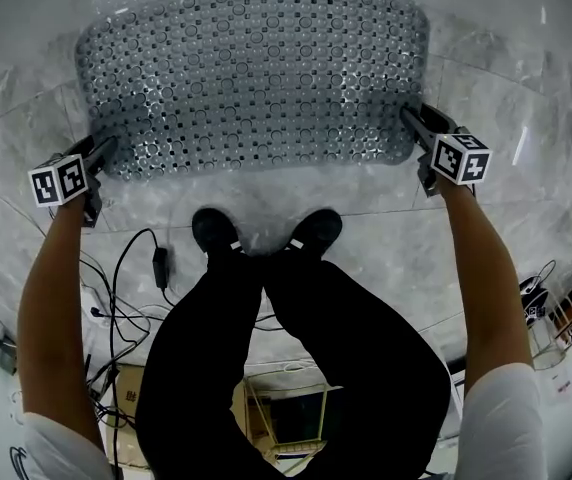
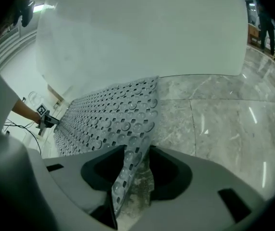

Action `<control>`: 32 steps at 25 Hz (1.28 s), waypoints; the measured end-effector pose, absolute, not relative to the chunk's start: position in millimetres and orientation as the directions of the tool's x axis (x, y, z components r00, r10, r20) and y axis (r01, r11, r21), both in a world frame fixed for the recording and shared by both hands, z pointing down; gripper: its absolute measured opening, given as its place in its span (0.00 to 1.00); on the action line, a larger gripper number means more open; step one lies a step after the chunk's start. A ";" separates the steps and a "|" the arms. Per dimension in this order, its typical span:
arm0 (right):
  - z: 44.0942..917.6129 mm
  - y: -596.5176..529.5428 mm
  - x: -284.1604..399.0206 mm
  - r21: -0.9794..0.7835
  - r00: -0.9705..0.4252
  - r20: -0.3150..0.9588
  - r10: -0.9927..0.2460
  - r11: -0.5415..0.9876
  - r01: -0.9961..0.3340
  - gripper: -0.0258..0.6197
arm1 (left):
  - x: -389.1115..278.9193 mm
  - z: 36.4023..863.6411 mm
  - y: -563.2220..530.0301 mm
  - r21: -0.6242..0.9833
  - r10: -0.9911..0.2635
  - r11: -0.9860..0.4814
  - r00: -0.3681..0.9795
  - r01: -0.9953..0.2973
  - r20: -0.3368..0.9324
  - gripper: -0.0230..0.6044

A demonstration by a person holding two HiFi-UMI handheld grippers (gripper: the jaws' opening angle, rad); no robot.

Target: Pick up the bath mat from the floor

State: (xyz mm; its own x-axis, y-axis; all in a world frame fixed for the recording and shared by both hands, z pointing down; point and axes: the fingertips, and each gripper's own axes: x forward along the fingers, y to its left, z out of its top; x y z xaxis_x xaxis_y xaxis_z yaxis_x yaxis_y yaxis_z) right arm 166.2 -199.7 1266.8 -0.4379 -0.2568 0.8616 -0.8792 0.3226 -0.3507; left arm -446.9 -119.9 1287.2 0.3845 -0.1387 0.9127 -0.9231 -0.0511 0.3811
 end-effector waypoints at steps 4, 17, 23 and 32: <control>1271.7 -198.3 157.2 -0.364 -0.439 0.861 -0.256 0.292 -0.884 0.26 | -450.2 1289.0 -117.4 0.351 -0.140 -0.035 0.353 -0.936 0.925 0.45; 1209.2 -203.8 135.8 -0.347 -0.405 0.862 -0.306 0.226 -0.910 0.11 | -441.3 1232.5 -128.4 0.303 -0.158 -0.036 0.305 -0.952 0.939 0.08; 1123.1 -208.1 97.0 -0.371 -0.430 0.848 -0.310 0.234 -0.899 0.10 | -415.8 1145.0 -142.9 0.421 -0.246 0.054 0.396 -0.906 0.885 0.07; 931.4 -192.9 27.5 -0.446 -0.531 0.779 -0.332 0.302 -0.843 0.10 | -362.6 952.5 -142.5 0.585 -0.345 0.049 0.536 -0.809 0.770 0.07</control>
State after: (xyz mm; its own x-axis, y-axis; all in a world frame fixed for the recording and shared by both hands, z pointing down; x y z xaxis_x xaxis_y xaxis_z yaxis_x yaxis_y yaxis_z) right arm 27.5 -192.9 931.4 -0.5312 -0.3321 0.7794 -0.8427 0.3022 -0.4456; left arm -362.6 -142.5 952.5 0.5361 -0.3449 0.7705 -0.8094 0.0491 0.5852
